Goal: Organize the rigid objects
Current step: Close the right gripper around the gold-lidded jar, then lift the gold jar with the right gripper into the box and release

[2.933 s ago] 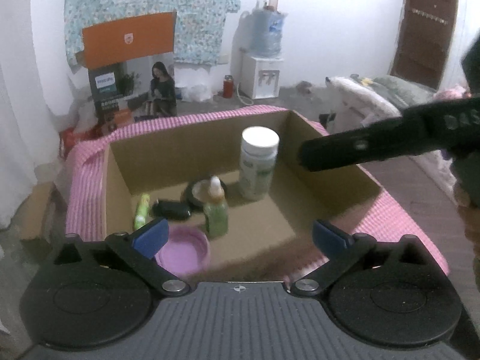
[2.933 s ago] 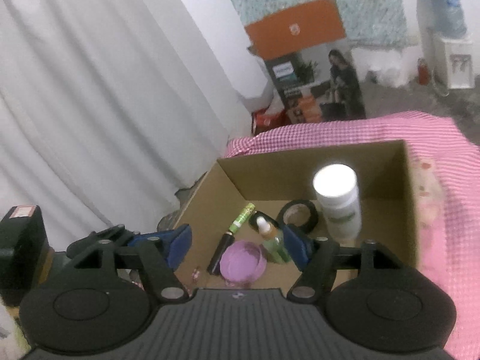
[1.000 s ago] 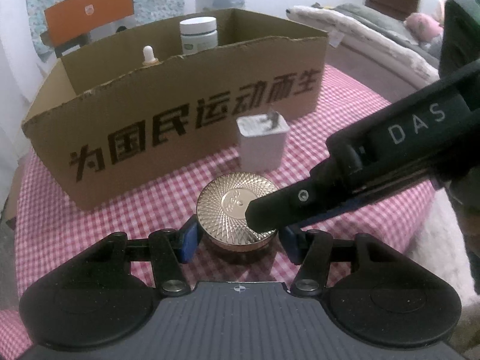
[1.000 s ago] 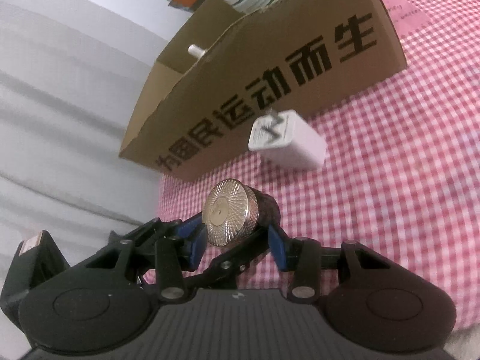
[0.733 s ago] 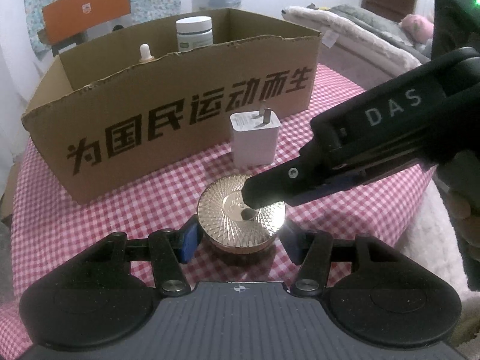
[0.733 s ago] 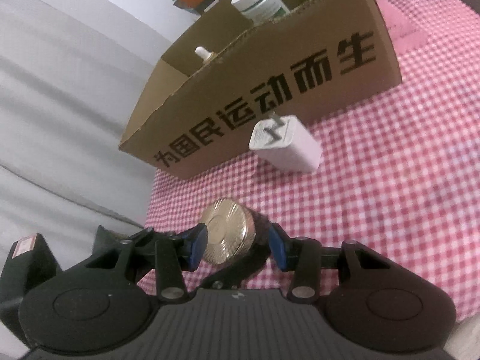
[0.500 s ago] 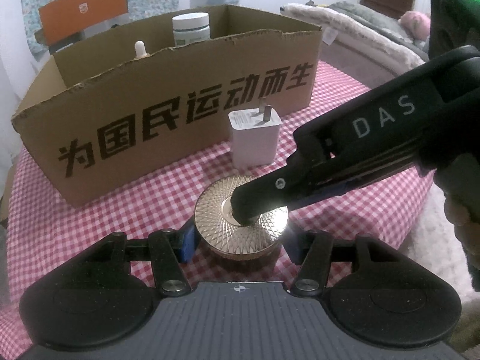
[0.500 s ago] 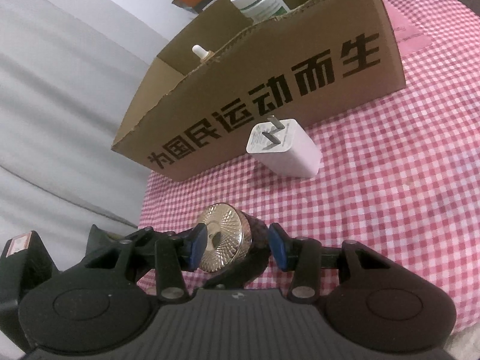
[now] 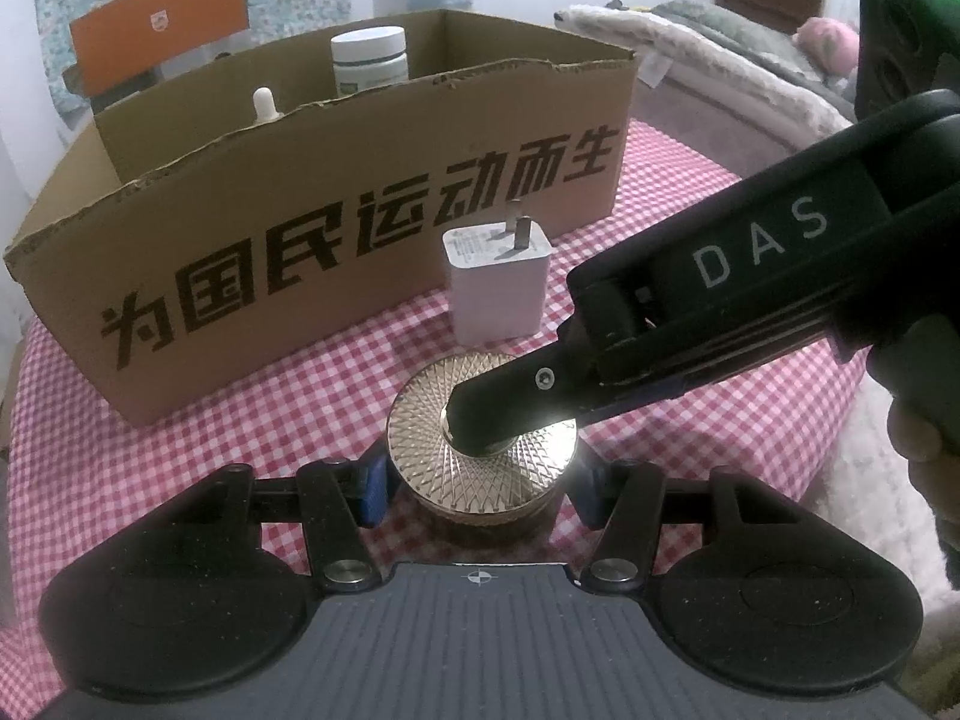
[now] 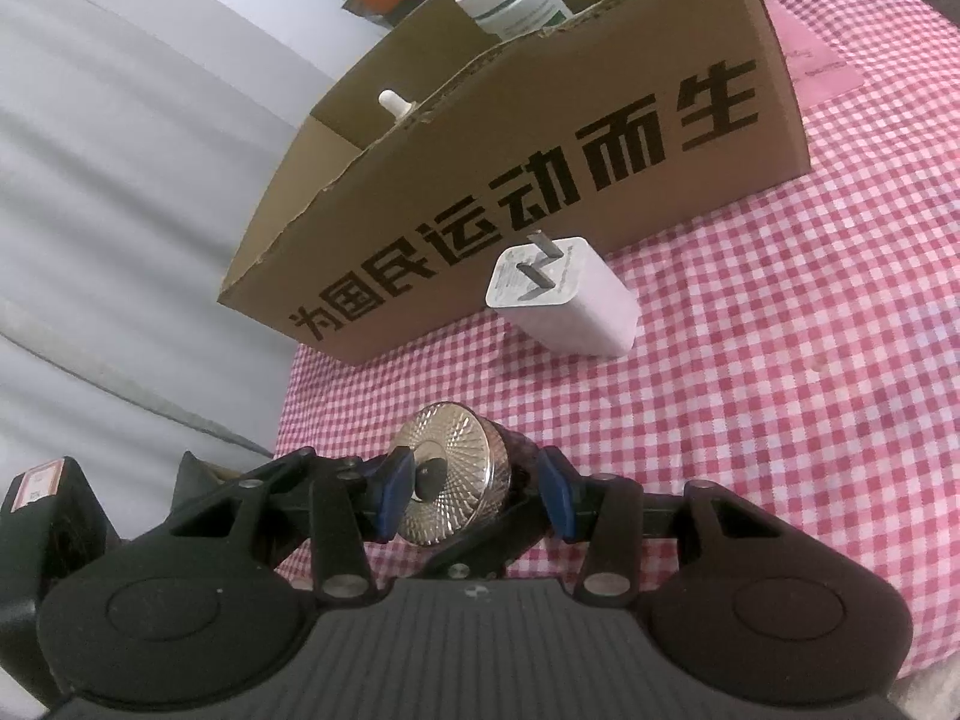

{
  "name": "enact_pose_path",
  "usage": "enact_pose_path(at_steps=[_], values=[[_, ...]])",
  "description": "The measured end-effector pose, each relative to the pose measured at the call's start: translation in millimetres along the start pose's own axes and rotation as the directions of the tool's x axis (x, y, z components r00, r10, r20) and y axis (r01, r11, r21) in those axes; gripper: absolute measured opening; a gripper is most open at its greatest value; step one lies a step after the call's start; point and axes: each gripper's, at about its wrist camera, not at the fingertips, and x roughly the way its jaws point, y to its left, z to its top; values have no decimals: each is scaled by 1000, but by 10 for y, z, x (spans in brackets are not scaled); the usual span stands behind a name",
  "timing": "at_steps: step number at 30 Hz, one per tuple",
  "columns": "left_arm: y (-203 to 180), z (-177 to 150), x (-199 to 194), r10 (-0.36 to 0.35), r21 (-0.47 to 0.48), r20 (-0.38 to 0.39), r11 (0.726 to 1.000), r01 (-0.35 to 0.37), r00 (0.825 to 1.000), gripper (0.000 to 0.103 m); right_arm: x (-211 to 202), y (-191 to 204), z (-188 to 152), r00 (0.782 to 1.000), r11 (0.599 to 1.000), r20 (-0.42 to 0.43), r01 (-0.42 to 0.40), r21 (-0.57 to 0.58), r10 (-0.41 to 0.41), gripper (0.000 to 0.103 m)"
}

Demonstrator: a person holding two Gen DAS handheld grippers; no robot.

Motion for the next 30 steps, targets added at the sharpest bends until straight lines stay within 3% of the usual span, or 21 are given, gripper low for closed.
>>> enact_pose_path(at_steps=[14,30], values=[[2,34,2,6,-14,-10,1000,-6,1000,56,38,45,6,1000,1000,-1,1,-18,-1,48],[19,55,-194,37,-23,30,999,-36,999,56,5,190,44,1000,997,14,-10,-72,11,48]])
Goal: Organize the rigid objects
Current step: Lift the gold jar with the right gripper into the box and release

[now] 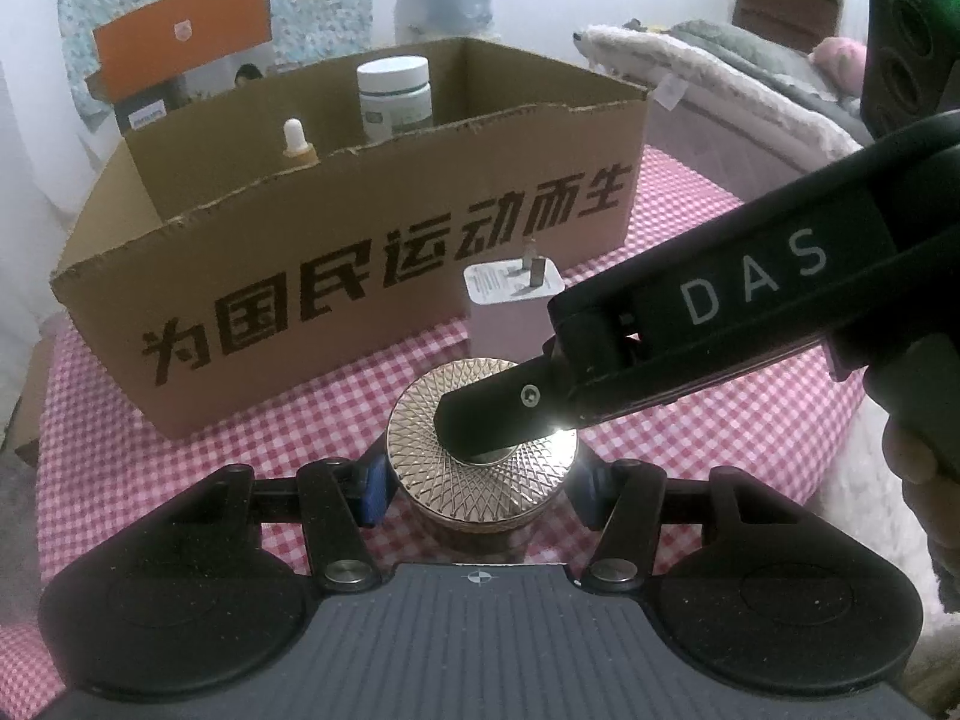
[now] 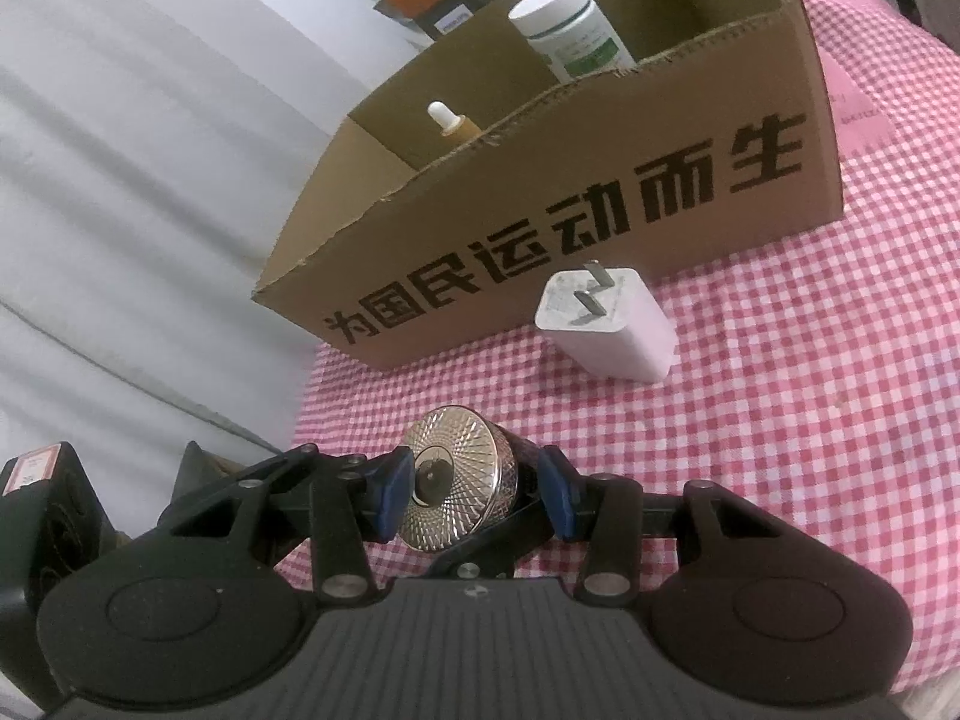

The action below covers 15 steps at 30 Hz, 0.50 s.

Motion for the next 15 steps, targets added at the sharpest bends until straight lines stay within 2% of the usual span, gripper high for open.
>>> enact_pose_path(at_steps=[8,15], values=[[14,15,-163,17,-2,36,1000,-17,999,56,-60,119,16,1000,999,20,-7,-33,8,48],[49,114,-384,41,-3,100,999,-41,994,56,-199,301,74,998,996,54,-22,-84,26,48]])
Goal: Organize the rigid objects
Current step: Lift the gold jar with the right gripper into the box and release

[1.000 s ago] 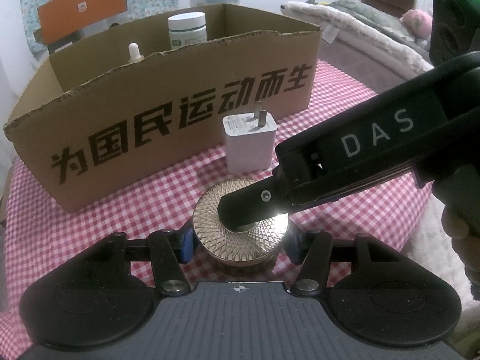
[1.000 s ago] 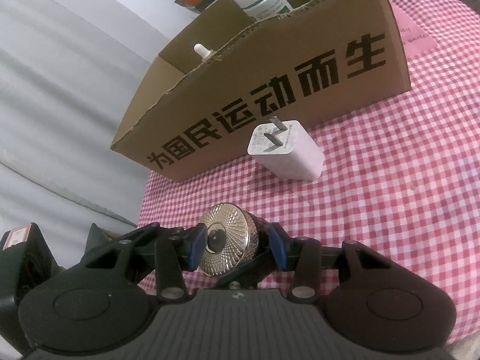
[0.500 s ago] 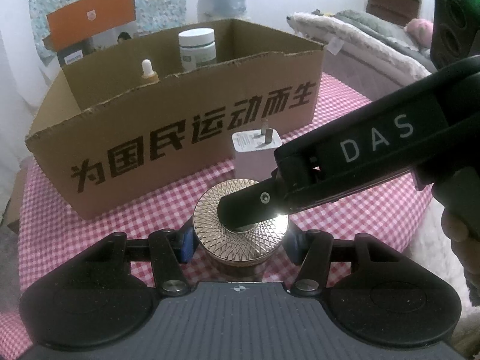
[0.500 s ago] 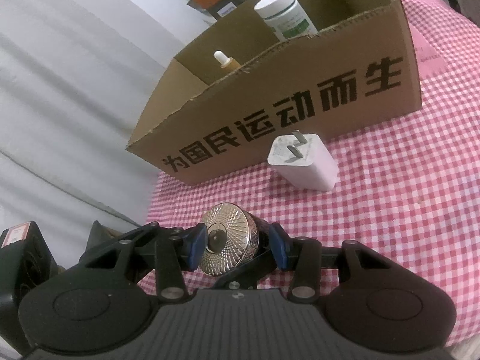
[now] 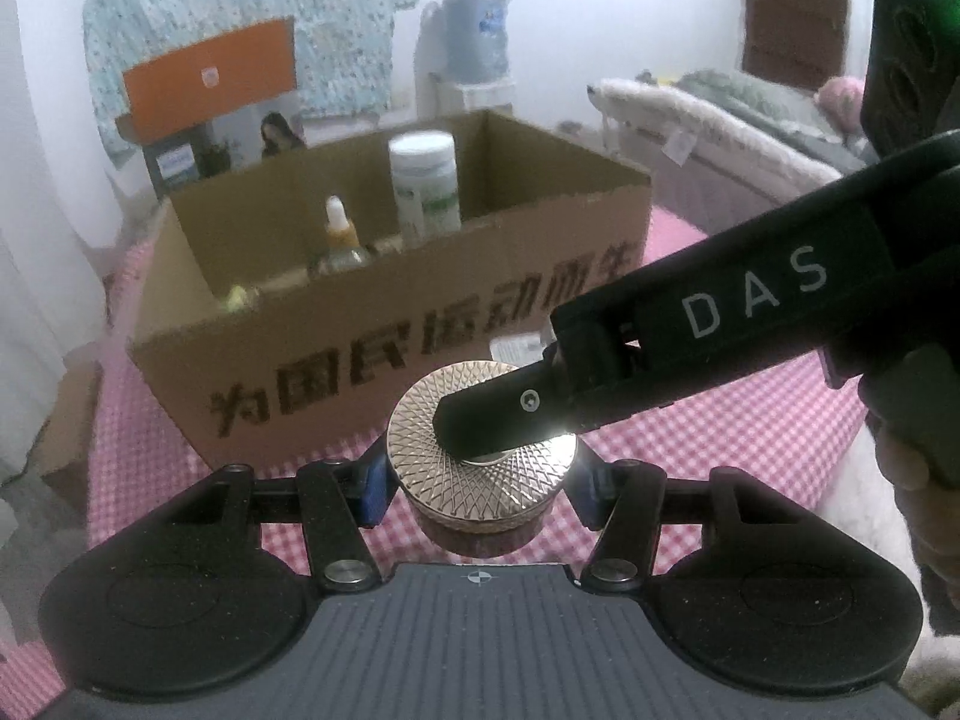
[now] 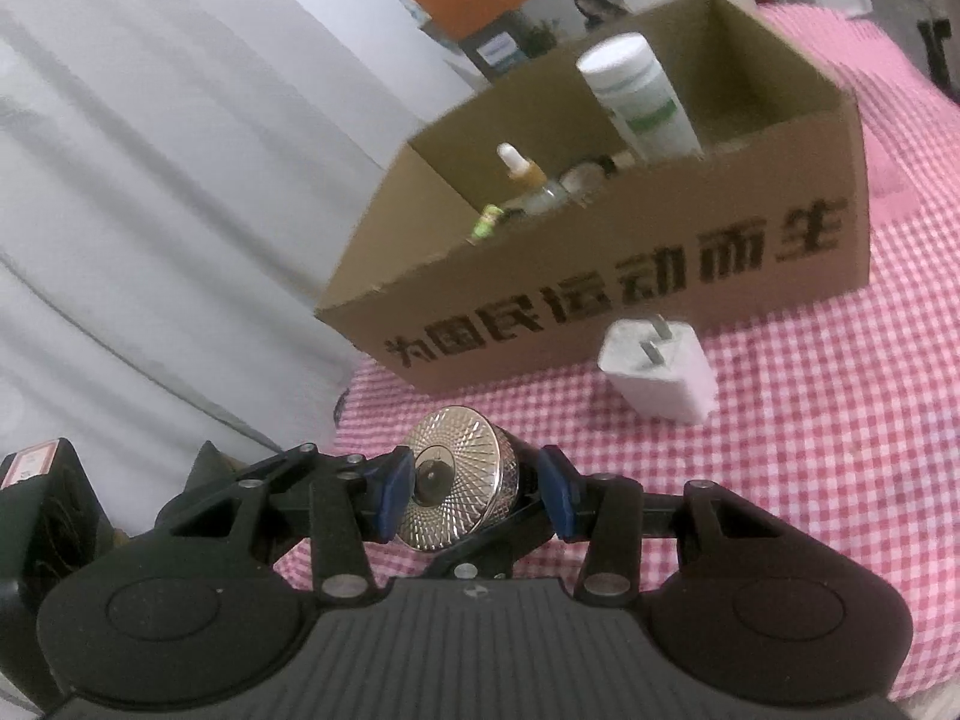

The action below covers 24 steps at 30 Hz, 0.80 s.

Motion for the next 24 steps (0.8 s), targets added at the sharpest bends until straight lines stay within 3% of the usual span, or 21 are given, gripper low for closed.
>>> enact_pose_path(at_steps=[16,24], values=[[119,734,-150,26,20,143,999,-29,989,56,-373,450,609,991,987,126,-18,-160,39,49],[192,1039,118,0,2,118,1000,-1,993,56,-380,382,1055,991,985,130,-5,-174,28,49]])
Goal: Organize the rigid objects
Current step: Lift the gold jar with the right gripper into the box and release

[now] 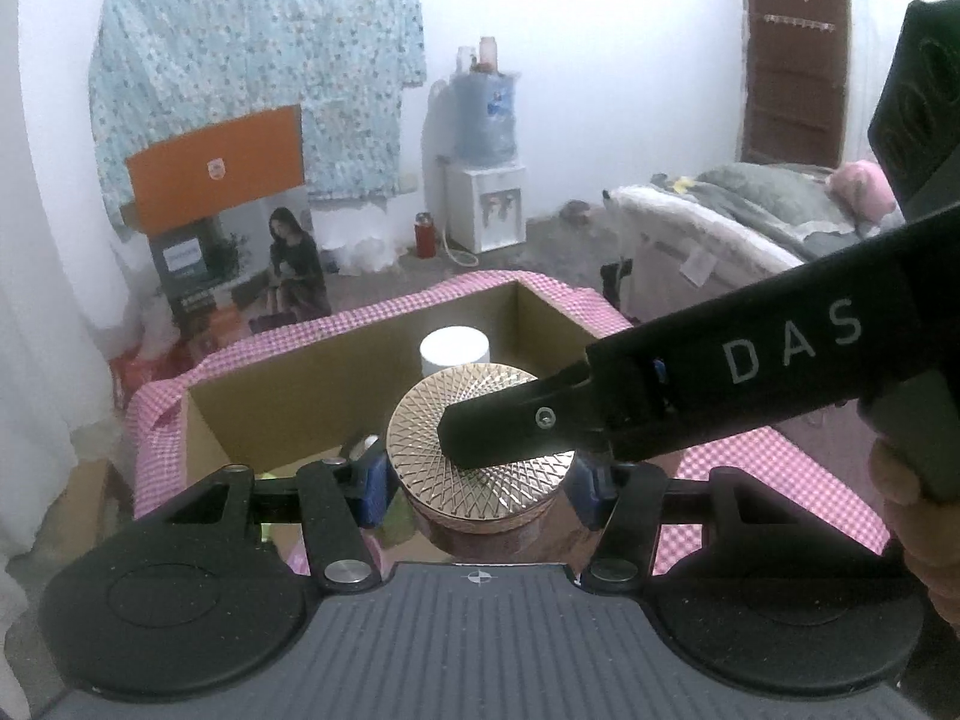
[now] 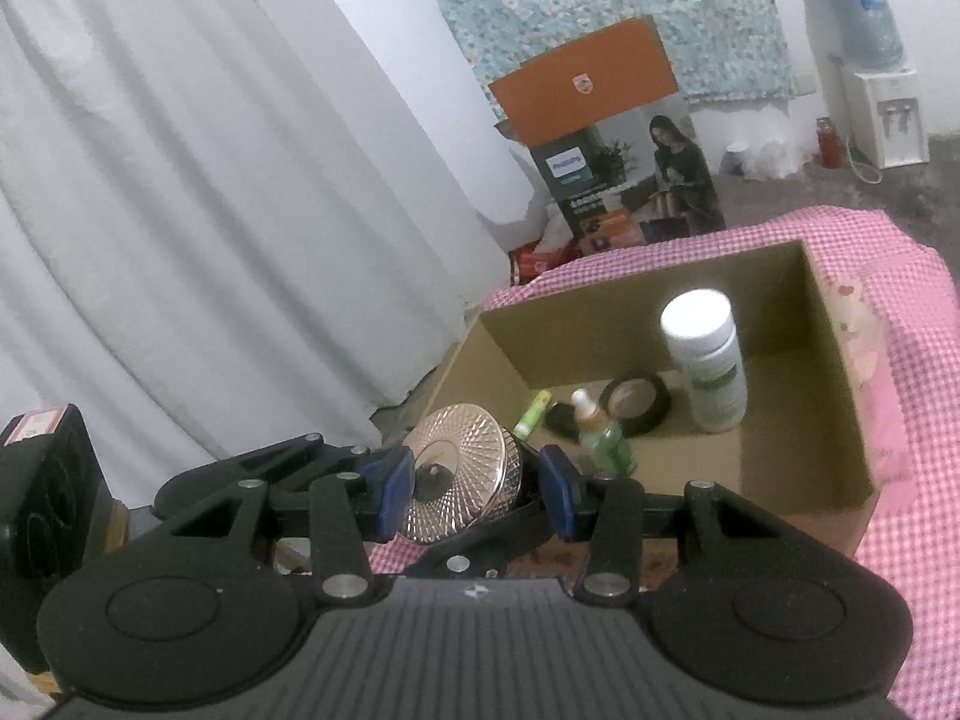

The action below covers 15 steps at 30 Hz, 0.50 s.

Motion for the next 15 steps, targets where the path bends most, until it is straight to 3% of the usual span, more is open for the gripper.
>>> enact_pose_path(at_steps=[8,15], values=[[76,123,480,-26,-48,-90,999,22,996,56,287,-371,286,998,999,-65,15,45,-12,49],[83,157,968,-76,-105,-192,993,57,978,56,581,-771,409,988,994,-150,49,94,-34,49]])
